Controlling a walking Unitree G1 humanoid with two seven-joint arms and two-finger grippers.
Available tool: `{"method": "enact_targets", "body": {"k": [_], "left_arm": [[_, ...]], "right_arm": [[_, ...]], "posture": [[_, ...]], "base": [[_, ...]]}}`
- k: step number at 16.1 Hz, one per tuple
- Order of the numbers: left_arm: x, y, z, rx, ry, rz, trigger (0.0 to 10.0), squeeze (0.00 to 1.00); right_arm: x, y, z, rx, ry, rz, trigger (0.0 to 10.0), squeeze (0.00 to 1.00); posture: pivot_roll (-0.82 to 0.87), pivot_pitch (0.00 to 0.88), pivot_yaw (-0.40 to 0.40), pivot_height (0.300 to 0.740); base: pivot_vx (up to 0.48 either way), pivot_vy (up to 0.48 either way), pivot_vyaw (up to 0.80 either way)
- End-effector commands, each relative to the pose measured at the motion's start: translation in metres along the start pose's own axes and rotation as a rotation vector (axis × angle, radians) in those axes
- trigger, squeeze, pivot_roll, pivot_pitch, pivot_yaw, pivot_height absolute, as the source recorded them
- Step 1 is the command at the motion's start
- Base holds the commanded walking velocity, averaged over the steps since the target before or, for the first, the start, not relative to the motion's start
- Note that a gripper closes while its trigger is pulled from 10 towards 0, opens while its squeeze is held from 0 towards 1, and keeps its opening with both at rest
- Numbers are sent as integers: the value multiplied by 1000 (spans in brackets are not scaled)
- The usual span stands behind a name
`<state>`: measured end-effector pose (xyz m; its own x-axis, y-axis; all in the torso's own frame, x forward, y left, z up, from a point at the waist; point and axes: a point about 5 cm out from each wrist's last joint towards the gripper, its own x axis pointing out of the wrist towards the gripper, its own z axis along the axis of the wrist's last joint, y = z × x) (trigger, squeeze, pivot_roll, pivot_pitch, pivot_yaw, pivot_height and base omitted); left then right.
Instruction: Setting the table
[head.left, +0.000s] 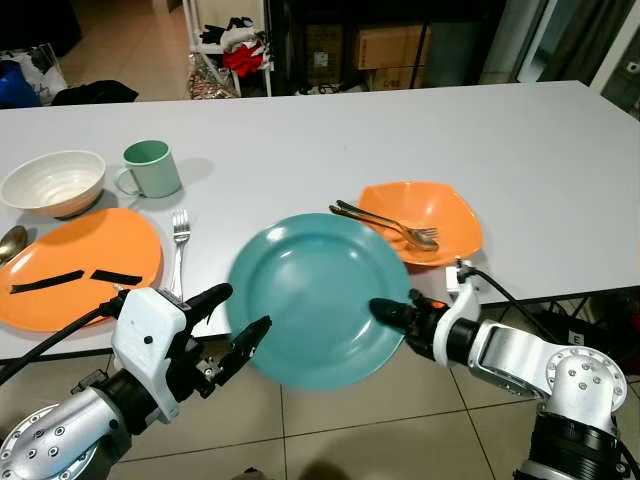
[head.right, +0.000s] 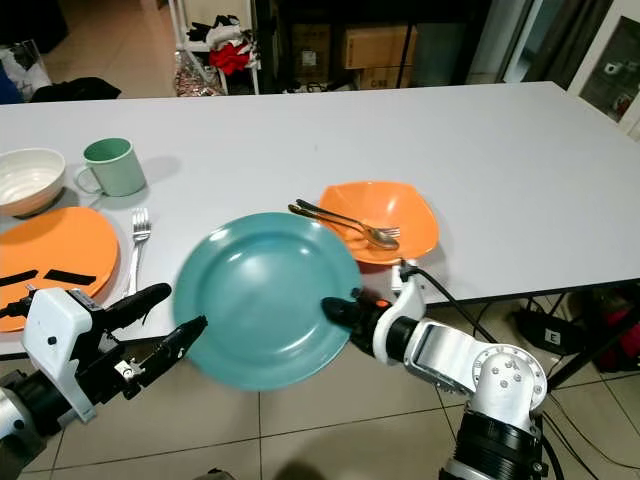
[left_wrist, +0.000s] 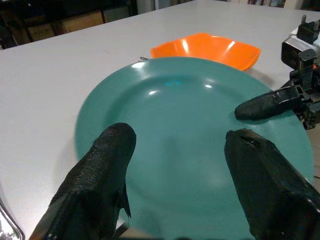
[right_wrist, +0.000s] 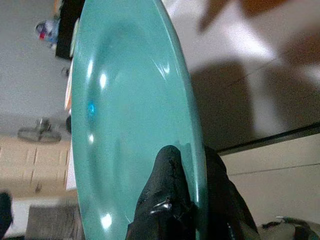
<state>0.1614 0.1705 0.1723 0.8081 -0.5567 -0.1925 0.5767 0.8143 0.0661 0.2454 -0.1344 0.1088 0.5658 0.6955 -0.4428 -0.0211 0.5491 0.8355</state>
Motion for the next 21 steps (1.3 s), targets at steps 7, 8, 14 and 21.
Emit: {"method": "enact_targets", "body": {"k": [7,8,14,21], "left_arm": [[-3,-4,1,4,22,-40,10000,0],[-3,-5,1,3,24,-41,10000,0],[1,-10,-1,-4,47,-79,10000,0],[7,-8,-1,3,45,-90,10000,0]], "right_arm": [[4,-5,-4,32,73,-28,10000,0],[5,-6,1,50,47,-30,10000,0],[9,-15,23,120,-37,-87,10000,0],[22,-25,61,179,-132,-140,10000,0]], "posture": [[-46,0,21,740],[-40,0,21,740],[-42,0,30,740],[-39,0,36,740]], "base": [[0,0,0],[0,0,0],[0,0,0],[0,0,0]]}}
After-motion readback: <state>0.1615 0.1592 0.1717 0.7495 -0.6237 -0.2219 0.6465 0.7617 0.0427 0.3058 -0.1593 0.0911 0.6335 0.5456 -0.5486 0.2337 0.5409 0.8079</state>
